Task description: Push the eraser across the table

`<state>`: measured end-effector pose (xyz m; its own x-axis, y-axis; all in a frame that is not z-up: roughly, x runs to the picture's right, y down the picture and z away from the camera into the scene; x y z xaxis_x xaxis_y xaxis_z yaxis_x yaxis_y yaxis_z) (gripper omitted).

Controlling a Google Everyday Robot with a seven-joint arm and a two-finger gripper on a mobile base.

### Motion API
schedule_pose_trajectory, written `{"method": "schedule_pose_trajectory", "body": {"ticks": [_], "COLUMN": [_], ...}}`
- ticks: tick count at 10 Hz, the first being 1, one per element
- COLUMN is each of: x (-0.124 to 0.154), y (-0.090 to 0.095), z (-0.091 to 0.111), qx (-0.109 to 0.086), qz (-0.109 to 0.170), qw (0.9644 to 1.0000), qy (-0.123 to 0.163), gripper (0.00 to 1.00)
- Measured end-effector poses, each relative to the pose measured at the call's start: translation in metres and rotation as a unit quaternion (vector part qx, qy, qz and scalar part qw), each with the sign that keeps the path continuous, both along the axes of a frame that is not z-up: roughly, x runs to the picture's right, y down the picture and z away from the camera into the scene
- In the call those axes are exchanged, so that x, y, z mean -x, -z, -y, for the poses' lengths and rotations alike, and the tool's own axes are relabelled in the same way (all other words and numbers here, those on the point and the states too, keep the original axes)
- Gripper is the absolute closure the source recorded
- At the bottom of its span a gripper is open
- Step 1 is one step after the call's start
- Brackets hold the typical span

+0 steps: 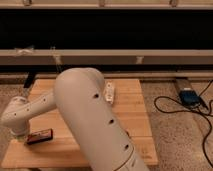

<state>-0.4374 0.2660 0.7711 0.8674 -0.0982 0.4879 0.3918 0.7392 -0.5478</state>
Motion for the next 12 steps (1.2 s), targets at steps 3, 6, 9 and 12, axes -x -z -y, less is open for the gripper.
{"method": "schedule_pose_trajectory", "body": {"ticks": [3,6,9,12], "x": [-0.019,-0.029,-0.033,-0.035], "y": [-0.001,-0.002,-0.006,-0.01], "z": [0.003,0.007,0.011,0.016], "qx": [0.0,-0.003,-0.011,-0.019], "qz": [-0.014,-0.023,-0.031,-0.036], "qw": [0.9997,0.9993,0.999,0.9988], "qy": [-0.018,-0.028,-0.029,-0.027], "gripper": [1.0,1.0,1.0,1.0]}}
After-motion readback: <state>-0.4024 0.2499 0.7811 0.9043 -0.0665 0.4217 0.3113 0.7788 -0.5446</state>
